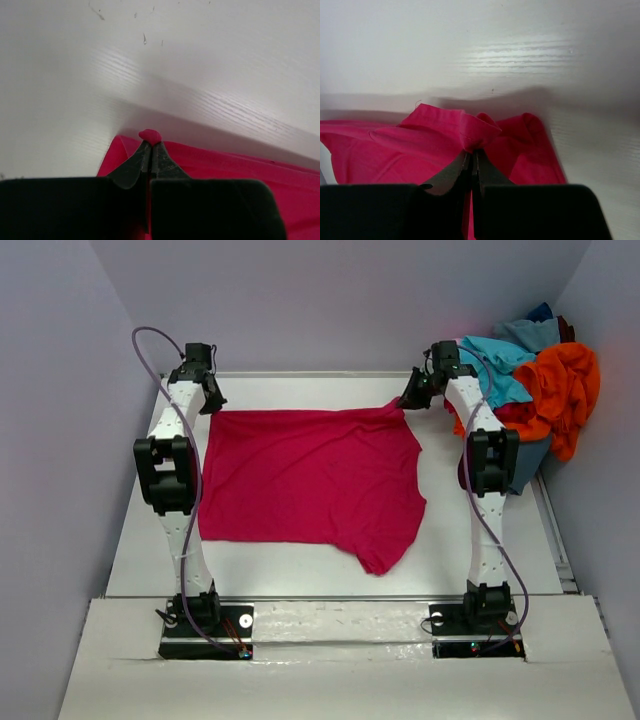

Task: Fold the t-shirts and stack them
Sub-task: Fold the tshirt

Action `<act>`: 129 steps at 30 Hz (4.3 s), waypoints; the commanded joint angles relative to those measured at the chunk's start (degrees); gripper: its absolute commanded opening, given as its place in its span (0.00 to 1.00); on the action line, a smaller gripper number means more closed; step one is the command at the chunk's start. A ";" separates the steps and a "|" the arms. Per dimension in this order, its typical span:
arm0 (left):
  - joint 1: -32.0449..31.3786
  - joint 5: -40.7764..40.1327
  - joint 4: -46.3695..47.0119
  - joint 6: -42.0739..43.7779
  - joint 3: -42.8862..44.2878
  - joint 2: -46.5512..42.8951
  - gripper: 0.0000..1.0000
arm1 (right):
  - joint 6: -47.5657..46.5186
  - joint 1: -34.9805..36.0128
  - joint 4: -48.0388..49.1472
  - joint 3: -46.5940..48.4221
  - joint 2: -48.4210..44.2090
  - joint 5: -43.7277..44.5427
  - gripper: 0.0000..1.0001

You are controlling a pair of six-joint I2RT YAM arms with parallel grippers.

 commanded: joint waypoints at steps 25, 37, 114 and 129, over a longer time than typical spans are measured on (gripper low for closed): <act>-0.27 -0.09 -4.23 -7.56 -18.67 -17.03 0.06 | -0.74 3.31 2.54 -28.15 -23.30 1.80 0.07; -0.27 0.18 -3.87 -7.83 -23.07 -19.32 0.06 | -1.53 3.31 3.42 -36.06 -27.70 2.33 0.07; 3.60 9.49 -2.73 -8.89 -27.12 -20.91 0.51 | -3.47 4.89 -3.35 -37.30 -25.42 2.85 0.53; 0.44 14.94 -1.25 -4.05 -25.79 -14.49 0.47 | -3.55 4.89 -4.05 -35.80 -24.02 2.85 0.52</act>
